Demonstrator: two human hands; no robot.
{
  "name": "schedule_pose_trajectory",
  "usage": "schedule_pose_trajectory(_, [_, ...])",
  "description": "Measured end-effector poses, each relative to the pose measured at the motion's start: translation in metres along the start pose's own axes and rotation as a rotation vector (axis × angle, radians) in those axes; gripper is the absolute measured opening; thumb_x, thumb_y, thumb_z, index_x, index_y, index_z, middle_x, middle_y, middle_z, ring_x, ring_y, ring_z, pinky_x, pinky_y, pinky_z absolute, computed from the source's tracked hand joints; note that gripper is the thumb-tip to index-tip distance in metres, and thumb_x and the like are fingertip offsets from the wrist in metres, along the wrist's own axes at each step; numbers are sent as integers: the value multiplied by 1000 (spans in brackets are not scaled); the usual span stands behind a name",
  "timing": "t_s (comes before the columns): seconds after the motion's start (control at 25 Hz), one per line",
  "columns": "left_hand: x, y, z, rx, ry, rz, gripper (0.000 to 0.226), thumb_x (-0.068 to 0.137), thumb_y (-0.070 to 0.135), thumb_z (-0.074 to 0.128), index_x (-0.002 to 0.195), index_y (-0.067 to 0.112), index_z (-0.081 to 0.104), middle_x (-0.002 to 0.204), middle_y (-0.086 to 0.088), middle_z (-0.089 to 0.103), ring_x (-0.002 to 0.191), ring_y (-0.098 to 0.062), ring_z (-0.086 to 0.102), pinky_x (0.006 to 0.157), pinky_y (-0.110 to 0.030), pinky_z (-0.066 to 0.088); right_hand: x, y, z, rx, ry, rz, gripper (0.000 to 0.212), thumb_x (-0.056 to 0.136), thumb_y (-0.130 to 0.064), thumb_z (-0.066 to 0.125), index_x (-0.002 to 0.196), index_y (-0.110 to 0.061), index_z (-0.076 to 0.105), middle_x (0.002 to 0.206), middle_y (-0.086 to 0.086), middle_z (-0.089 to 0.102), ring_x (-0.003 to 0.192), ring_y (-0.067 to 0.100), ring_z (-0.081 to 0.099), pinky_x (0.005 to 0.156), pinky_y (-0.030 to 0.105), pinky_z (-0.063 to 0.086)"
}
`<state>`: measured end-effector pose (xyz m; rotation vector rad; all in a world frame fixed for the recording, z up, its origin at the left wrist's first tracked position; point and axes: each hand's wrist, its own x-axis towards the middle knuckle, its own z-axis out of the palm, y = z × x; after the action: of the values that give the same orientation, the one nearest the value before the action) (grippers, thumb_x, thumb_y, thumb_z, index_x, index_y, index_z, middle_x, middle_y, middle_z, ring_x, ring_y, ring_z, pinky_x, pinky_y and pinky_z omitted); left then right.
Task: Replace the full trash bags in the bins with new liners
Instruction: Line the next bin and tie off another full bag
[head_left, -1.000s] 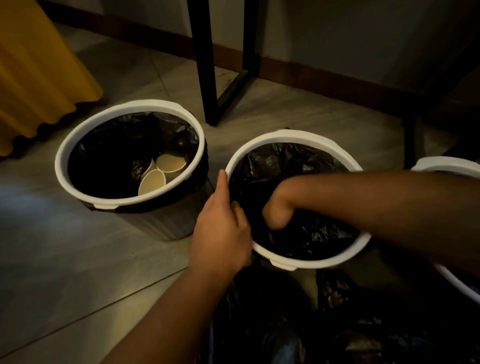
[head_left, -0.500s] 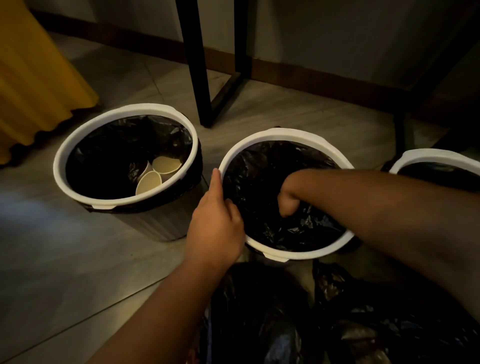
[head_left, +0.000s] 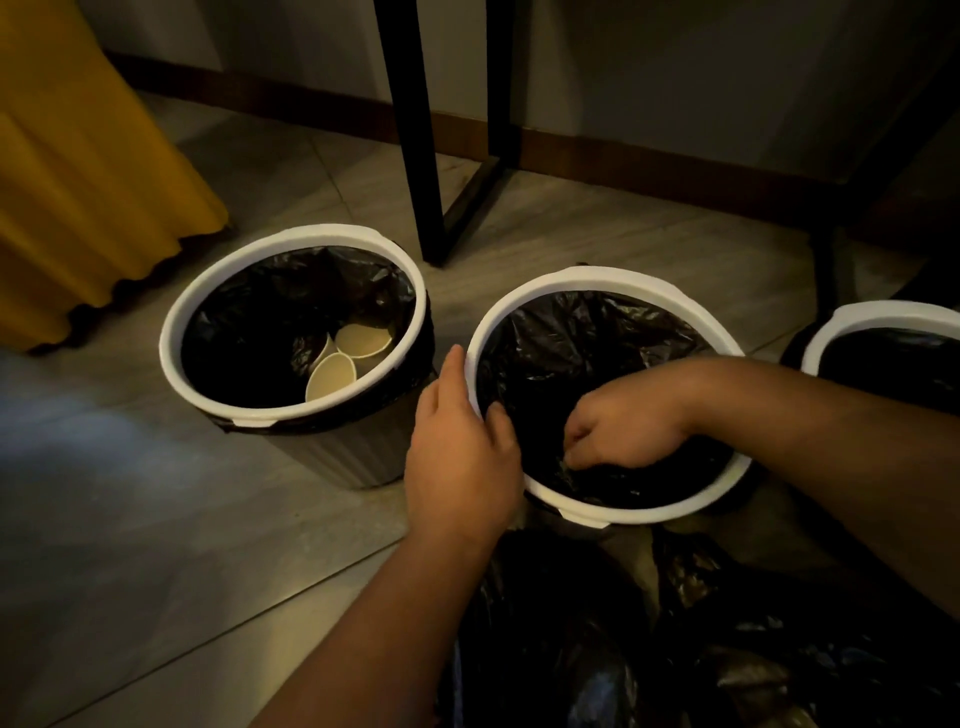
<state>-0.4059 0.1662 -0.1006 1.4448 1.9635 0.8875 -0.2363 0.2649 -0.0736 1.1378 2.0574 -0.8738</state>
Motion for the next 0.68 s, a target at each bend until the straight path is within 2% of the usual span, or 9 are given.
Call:
schedule_pose_trajectory(0.08, [-5,-2,2,-59,57,-26,55,104,28,59,156,30,43,144,2,54,113,-5,53,90,-13,38,7,-12,20,-72,-104,-1,23,103,-40,53,105,-22,67,91,-9,58,86,14,58,72,31,44])
schedule_pose_trajectory(0.16, [-7,-2,4,-137,61,-62,48,104,26,59,150,30,48,133,0,57,108,-10,58,92,-28,50,20,-22,35,-140,-214,2,23,103,-33,57,90,-16,63,86,-6,54,86,19,57,79,32,44])
schedule_pose_trajectory(0.24, [-7,1,5,-158,56,-79,45,105,24,58,148,30,47,128,-2,58,109,-18,61,98,-43,54,28,-23,38,-142,-229,16,28,102,-31,60,76,-20,59,84,-5,55,87,21,57,83,34,45])
schedule_pose_trajectory(0.32, [-6,2,2,-162,28,-75,45,105,26,58,149,30,46,127,-3,59,111,-22,62,99,-46,54,25,-19,33,-113,-134,35,28,101,-29,58,74,-26,58,84,-5,57,85,20,59,80,33,46])
schedule_pose_trajectory(0.44, [-5,-6,-6,-216,-72,-71,45,106,35,58,149,33,45,124,0,63,114,-25,64,97,-50,57,7,-7,26,53,120,13,30,103,-33,56,75,-28,67,81,-7,66,77,12,62,67,29,45])
schedule_pose_trajectory(0.48, [-6,-8,-8,-206,-84,-62,45,106,37,58,149,32,47,123,1,64,116,-25,64,98,-49,56,-2,-4,26,153,212,4,29,102,-35,58,77,-30,72,79,-8,70,76,9,64,67,28,46])
schedule_pose_trajectory(0.6, [-10,-11,-18,-105,-36,-27,44,102,37,63,144,25,54,129,0,62,118,-20,62,99,-31,48,-26,-2,35,339,415,-35,20,100,-37,64,86,-33,78,81,-20,74,76,-1,68,76,30,55])
schedule_pose_trajectory(0.68, [-14,-11,-24,-74,-28,-2,34,98,32,66,132,26,64,122,3,61,107,-18,65,97,-32,50,-35,-5,42,381,482,-49,14,98,-36,66,91,-36,78,85,-22,75,79,-6,68,79,27,57])
